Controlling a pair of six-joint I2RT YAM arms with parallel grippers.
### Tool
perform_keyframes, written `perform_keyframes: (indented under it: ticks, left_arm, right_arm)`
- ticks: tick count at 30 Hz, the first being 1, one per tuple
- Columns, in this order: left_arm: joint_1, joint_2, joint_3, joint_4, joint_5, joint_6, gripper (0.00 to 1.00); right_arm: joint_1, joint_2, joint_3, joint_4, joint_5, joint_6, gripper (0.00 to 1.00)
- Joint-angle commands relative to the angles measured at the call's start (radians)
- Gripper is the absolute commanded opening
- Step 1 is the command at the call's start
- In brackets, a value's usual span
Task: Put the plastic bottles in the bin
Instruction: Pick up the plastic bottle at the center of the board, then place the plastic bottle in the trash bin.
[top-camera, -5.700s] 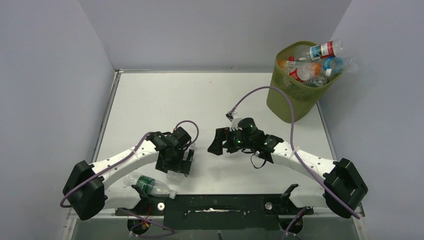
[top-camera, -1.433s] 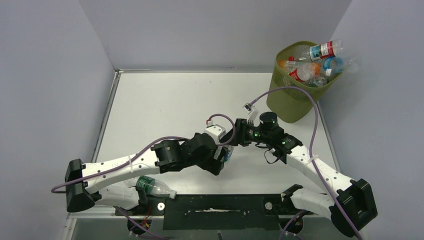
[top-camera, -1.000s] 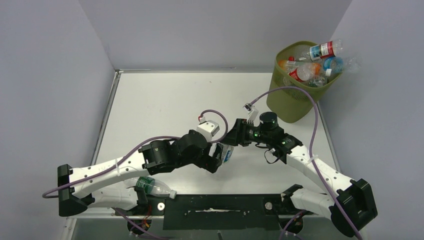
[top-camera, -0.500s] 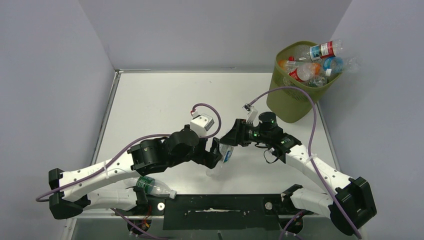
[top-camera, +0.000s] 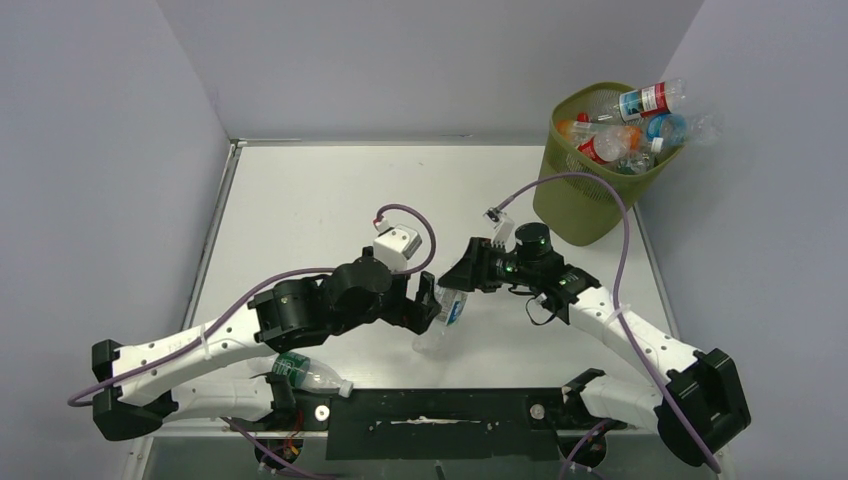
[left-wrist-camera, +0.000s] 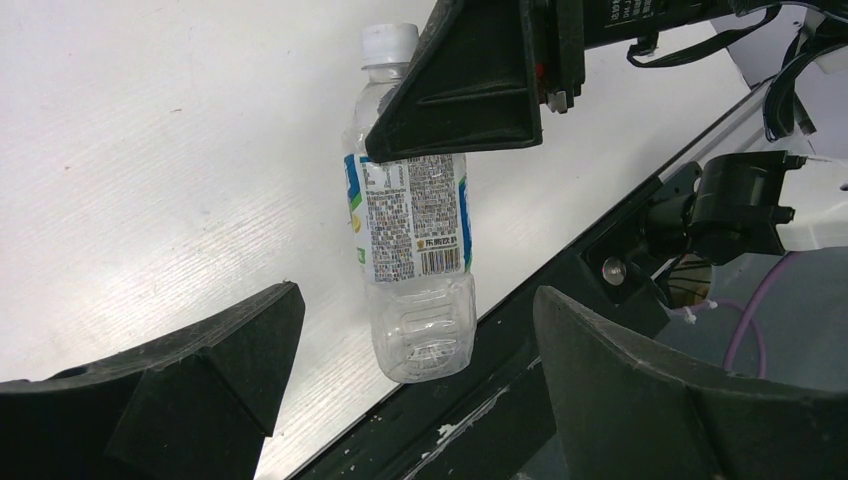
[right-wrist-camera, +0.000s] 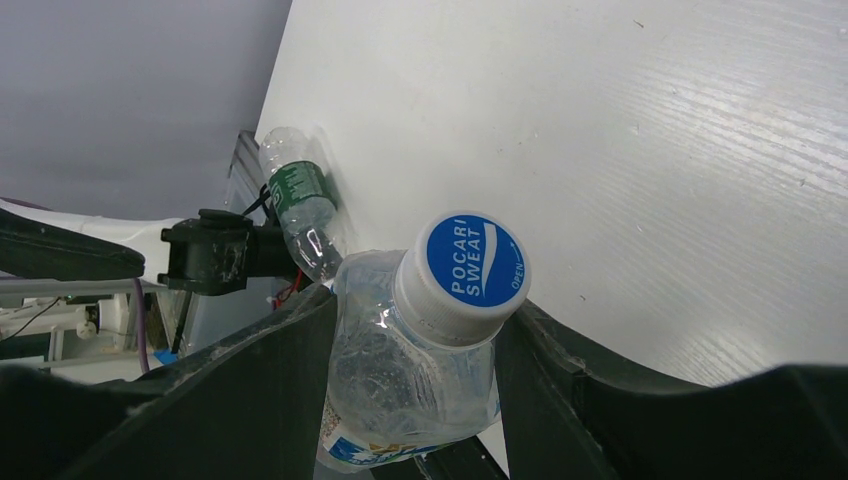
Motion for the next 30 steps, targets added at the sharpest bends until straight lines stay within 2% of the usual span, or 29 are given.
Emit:
perform_keyframes:
  ticks: [1,8,14,23,30]
  left_arm:
    - [0.001,-0.035,0.037,0.061,-0.03,0.007,0.86]
    - [0.001,-0.052,0.039,0.053,-0.04,0.022,0.86]
    - [0.003,-0.064,0.042,0.046,-0.056,0.035,0.86]
    - [0.004,-0.097,0.016,0.057,-0.069,0.037,0.87]
    - [0.007,-0.132,0.001,0.041,-0.085,0.037,0.87]
  right_arm:
    - [-0.01,0.022,0.069,0.021,-0.015,-0.026,0.47]
    - [-0.019,0.067,0.153,-0.006,-0.015,-0.056,0.47]
    - [-0.076,0.119,0.31,-0.103,-0.017,-0.134,0.48]
    - [-0.304,0.225,0.715,-0.265,-0.102,-0.252,0.48]
    - [-0.527,0.313,1.006,-0.249,-0.171,-0.251,0.48]
